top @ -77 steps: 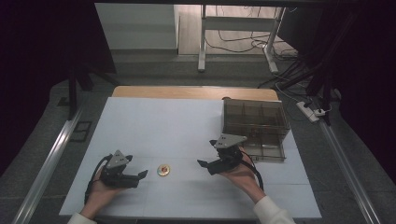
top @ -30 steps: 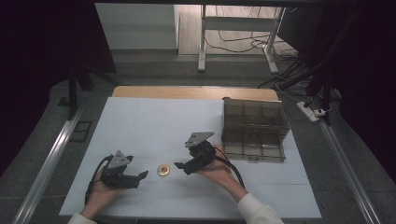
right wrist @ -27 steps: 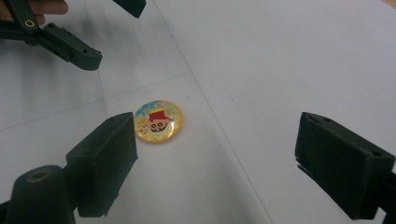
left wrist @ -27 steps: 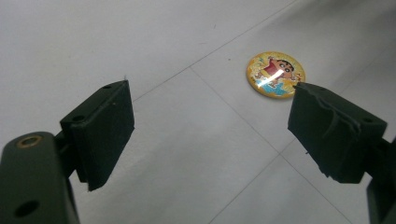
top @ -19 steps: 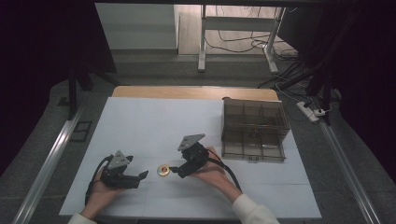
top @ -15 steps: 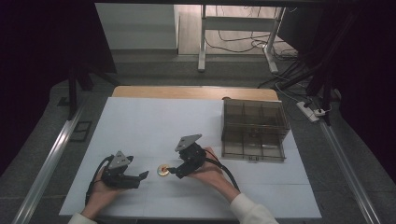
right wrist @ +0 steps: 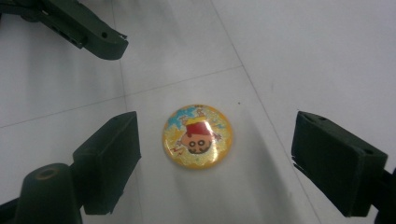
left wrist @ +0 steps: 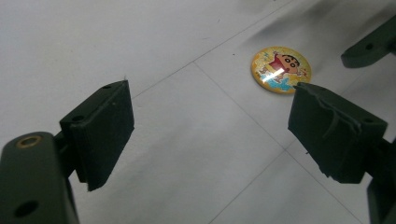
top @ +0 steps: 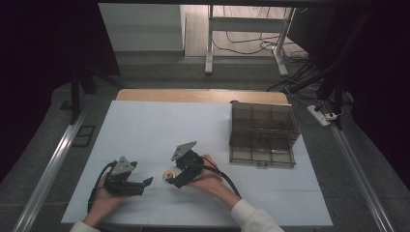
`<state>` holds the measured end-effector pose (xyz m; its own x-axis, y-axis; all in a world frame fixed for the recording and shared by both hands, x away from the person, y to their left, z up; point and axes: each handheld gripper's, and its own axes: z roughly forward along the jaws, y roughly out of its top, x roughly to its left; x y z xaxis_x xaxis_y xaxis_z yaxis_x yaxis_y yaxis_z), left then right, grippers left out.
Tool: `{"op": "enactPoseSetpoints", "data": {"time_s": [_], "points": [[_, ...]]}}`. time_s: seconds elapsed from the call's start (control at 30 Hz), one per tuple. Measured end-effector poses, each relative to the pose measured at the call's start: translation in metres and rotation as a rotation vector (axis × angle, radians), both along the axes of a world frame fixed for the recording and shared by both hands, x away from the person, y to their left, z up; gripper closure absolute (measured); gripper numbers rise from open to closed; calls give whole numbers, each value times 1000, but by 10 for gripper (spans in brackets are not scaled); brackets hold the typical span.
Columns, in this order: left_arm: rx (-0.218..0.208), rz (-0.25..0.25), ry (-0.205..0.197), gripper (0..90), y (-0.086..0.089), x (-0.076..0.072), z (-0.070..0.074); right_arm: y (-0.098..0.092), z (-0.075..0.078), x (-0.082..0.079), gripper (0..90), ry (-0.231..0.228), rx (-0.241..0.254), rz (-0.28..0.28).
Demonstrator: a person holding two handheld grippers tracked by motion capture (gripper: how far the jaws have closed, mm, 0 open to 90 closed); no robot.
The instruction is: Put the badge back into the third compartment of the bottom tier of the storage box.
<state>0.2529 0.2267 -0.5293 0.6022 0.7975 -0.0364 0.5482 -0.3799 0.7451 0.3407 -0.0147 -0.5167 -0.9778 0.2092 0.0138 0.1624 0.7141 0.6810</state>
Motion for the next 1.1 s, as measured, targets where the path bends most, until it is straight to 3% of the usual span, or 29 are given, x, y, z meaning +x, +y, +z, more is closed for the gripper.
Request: {"op": "enactPoseSetpoints", "data": {"time_s": [0.37,0.6,1.1], "points": [[3,0,4,146,0,0,-1,8,-9,-1,184,0,-40,31],[2,4,4,146,1,-1,-1,15,-14,-5,264,-15,-64,62],[6,-4,0,145,0,-2,-1,19,-18,-6,413,-32,-51,55]]}}
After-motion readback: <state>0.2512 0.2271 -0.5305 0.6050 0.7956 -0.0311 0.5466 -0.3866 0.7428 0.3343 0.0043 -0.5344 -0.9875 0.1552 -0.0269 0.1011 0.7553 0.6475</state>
